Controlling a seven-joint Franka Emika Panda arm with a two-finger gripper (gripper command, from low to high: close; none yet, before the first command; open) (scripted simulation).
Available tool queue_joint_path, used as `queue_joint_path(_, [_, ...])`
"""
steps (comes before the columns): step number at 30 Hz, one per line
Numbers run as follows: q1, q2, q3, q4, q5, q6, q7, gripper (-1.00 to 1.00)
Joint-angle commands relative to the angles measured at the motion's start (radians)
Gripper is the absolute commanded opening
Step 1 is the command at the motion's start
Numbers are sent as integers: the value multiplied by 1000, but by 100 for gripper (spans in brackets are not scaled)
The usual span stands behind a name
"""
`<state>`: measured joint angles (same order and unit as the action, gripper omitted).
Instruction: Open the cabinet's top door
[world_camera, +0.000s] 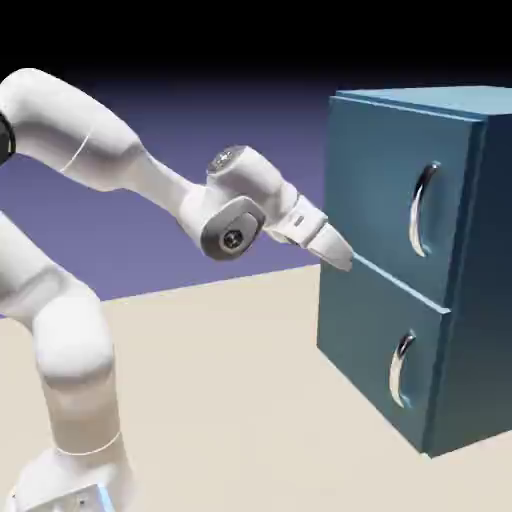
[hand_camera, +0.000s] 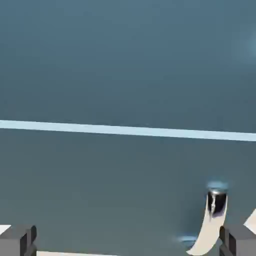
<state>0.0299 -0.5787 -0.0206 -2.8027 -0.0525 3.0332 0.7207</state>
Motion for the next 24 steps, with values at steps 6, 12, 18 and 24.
queue_joint_path(6, [89, -43, -103, 36, -261, -19, -101, 100])
queue_joint_path(12, [178, -87, -205, 73, -522, -38, -202, 100])
queue_joint_path(18, [267, -130, -308, 109, -783, -57, -303, 100])
queue_joint_path(24, [356, -173, -410, 145, -1044, -76, -403, 100])
